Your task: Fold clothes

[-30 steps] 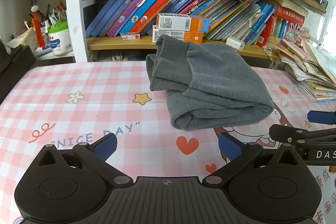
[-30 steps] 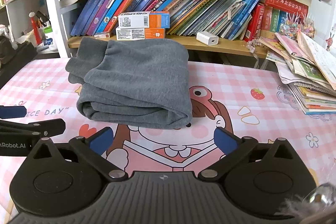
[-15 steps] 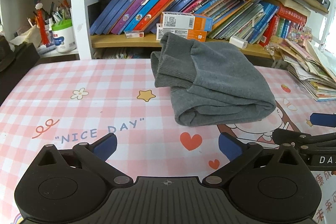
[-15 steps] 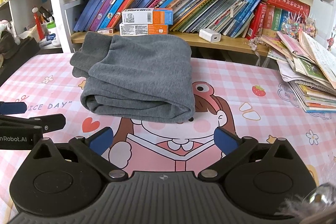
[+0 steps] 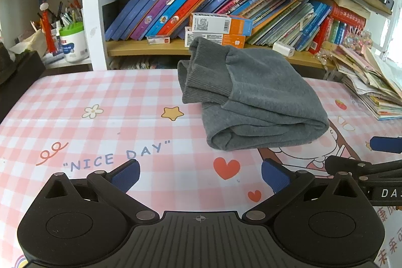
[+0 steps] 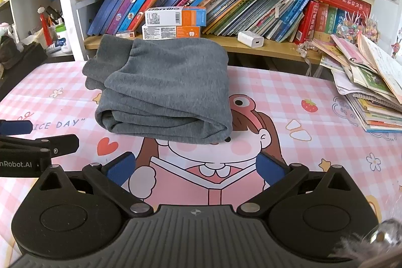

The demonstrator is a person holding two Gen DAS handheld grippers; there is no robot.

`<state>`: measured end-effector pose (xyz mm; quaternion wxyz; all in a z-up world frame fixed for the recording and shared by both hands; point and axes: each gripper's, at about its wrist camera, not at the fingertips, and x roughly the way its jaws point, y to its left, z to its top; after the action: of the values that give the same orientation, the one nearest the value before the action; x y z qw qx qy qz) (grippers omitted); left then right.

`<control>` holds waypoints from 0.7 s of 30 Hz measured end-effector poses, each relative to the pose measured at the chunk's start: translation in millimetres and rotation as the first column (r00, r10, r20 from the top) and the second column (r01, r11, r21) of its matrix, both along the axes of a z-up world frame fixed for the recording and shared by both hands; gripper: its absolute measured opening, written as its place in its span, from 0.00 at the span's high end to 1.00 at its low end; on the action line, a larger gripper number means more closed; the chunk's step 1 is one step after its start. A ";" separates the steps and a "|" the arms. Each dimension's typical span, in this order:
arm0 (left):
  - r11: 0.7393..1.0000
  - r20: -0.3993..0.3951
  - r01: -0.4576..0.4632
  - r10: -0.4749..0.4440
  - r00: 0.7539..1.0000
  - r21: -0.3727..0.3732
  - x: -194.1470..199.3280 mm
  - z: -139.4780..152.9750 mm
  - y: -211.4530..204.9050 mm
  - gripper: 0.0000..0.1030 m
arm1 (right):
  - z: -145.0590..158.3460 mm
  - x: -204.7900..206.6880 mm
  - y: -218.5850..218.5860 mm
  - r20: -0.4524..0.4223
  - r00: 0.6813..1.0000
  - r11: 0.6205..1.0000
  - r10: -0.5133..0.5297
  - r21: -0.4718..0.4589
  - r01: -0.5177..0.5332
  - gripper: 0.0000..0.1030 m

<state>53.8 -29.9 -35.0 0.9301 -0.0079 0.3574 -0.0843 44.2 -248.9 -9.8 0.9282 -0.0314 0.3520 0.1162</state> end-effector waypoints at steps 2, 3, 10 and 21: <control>1.000 -0.001 0.000 0.000 1.000 0.001 0.1 -0.3 0.2 0.00 | -0.3 0.4 0.1 -0.001 1.000 1.000 0.001 0.000 -0.001 0.00; 1.000 -0.001 0.000 0.000 1.000 0.001 0.2 -0.5 0.4 0.00 | -0.5 0.6 0.2 -0.002 1.000 1.000 0.002 0.000 -0.002 0.00; 1.000 0.001 0.001 -0.001 1.000 -0.003 0.2 -0.1 1.1 0.00 | -2.0 2.5 1.4 -0.010 1.000 1.000 0.004 0.002 -0.004 0.00; 1.000 0.011 0.005 -0.004 1.000 -0.025 1.9 1.0 2.6 0.00 | -4.4 4.4 3.6 -0.018 1.000 1.000 0.008 0.009 -0.008 0.00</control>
<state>55.7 -27.3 -34.0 0.9317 -0.0184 0.3512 -0.0909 48.6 -245.3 -14.3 0.9247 -0.0275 0.3596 0.1218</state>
